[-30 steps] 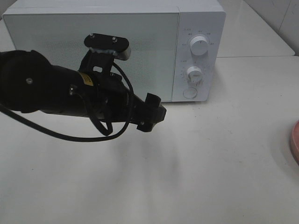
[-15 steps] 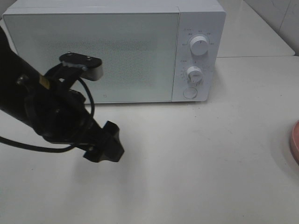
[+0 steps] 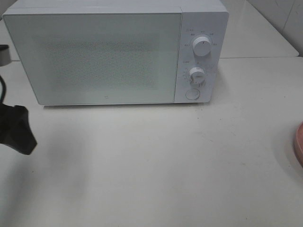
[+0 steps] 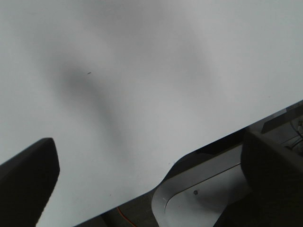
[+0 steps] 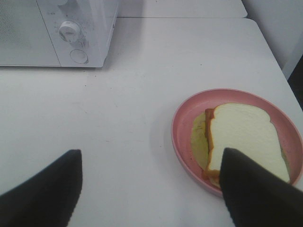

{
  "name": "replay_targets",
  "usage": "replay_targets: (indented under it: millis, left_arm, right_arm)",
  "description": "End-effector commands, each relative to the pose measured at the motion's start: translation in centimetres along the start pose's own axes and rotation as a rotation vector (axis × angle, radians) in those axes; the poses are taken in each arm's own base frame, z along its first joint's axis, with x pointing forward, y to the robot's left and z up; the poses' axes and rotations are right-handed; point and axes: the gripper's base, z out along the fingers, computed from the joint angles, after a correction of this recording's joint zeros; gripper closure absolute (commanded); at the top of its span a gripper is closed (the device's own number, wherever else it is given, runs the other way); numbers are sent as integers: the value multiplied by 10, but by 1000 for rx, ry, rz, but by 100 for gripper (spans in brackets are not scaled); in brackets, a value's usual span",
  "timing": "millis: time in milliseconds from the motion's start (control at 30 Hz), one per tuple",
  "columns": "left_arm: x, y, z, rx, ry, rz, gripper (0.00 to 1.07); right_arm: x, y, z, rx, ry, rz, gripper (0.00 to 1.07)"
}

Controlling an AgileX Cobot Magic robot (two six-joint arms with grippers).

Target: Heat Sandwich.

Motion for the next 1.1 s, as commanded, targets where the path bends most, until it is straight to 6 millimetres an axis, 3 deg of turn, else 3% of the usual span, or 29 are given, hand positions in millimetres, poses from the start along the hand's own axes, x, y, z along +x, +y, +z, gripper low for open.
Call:
replay_targets:
  millis: [33, 133, 367, 600, 1100]
  left_arm:
    - [9, 13, -11, -8, 17, -64, 6]
    - [21, 35, -29, -25, -4, -178, 6]
    - [37, 49, -52, -59, -66, -304, 6]
    - [61, 37, -75, -109, -179, -267, 6]
    - [140, 10, -67, -160, -382, -228, 6]
  right_arm:
    - [2, 0, -4, 6, -35, -7, 31]
    - [2, 0, -4, 6, -35, -7, 31]
    - [2, 0, -4, 6, -35, -7, 31]
    - [2, 0, -4, 6, -35, -7, 31]
    - [2, 0, -4, 6, -35, -7, 31]
